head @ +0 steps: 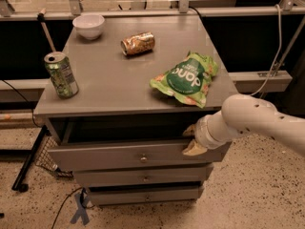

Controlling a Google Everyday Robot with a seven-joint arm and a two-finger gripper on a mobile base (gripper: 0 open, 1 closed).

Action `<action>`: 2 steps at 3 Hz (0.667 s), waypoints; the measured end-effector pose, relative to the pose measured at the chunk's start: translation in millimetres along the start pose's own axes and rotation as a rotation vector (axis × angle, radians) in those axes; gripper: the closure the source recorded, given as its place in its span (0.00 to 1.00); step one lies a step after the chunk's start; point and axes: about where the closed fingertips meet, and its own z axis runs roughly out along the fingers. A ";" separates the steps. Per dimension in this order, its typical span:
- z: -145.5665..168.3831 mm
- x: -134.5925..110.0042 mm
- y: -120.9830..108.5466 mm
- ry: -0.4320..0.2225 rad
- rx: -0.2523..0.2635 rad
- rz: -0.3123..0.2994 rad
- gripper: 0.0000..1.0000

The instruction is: Open top drawer

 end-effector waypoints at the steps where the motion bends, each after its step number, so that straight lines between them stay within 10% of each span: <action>1: -14.7 0.1 20.7 -0.023 -0.009 0.049 1.00; 2: -13.9 1.3 25.5 -0.023 -0.015 0.050 1.00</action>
Offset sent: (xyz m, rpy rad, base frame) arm -0.0240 -0.0057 0.0063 0.0354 0.0287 -0.0312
